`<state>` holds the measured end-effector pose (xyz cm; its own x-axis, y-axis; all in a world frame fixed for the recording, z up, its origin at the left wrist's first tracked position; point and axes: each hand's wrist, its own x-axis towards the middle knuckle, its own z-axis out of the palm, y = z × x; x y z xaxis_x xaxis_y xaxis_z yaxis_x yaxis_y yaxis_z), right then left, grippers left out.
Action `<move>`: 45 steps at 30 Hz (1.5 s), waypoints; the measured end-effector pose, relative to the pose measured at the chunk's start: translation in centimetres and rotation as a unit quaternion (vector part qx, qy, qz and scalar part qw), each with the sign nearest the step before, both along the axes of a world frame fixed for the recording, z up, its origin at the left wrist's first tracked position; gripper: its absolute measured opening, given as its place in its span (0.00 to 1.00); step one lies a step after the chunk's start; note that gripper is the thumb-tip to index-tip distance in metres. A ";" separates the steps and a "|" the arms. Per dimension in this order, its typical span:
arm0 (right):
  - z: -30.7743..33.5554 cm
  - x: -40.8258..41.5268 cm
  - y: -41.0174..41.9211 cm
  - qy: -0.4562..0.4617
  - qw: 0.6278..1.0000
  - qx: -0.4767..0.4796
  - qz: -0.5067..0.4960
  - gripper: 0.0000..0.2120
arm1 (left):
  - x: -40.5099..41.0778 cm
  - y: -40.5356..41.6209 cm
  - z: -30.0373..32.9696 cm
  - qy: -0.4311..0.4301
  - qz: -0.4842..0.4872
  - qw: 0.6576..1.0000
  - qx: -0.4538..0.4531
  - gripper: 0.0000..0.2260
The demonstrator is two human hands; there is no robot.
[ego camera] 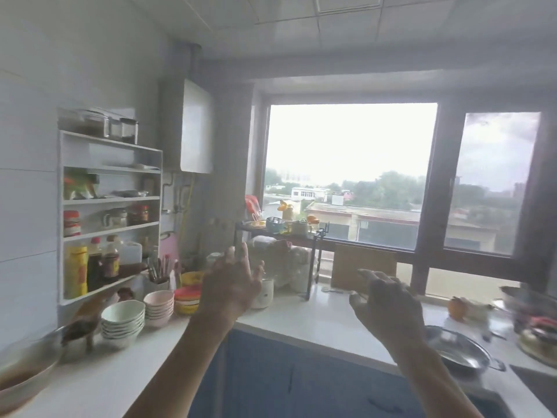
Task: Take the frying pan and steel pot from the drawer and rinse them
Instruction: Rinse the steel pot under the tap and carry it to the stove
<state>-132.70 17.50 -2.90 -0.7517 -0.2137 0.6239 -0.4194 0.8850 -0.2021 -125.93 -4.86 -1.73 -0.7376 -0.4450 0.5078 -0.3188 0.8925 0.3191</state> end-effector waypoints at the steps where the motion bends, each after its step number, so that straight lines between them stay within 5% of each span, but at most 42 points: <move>1: -0.4 -2.4 0.1 0.003 1.000 0.004 -0.019 0.21 | -3.0 -0.1 -0.4 0.003 -0.009 1.000 -0.007 0.27; 10: -1.6 -22.7 2.3 -0.030 0.988 -0.005 -0.153 0.20 | -29.8 1.7 -1.3 -0.009 -0.153 0.988 -0.017 0.25; 15: -2.6 -31.4 7.2 -0.061 0.972 -0.016 -0.225 0.14 | -41.7 7.4 -3.4 -0.037 -0.238 0.970 -0.020 0.25; 21: -6.4 -41.9 16.5 -0.078 0.953 -0.009 -0.292 0.17 | -55.5 16.3 -8.2 -0.056 -0.308 0.949 -0.036 0.24; 36: -20.1 -66.7 37.6 -0.293 0.897 -0.028 -0.330 0.21 | -81.8 33.7 -22.4 -0.228 -0.313 0.922 -0.013 0.20; 41: -27.0 -71.4 41.9 -0.446 0.841 -0.109 -0.286 0.17 | -88.3 34.9 -30.3 -0.261 -0.356 0.895 0.070 0.17; 45: -31.5 -73.5 44.8 -0.490 0.812 -0.160 -0.274 0.16 | -91.4 33.6 -36.1 -0.288 -0.417 0.839 0.199 0.11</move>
<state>-206.24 62.26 -34.44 -0.8479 0.3759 -0.3740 0.5212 0.7201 -0.4580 -217.30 28.77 -37.88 -0.9488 0.2976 -0.1061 0.1599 0.7418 0.6513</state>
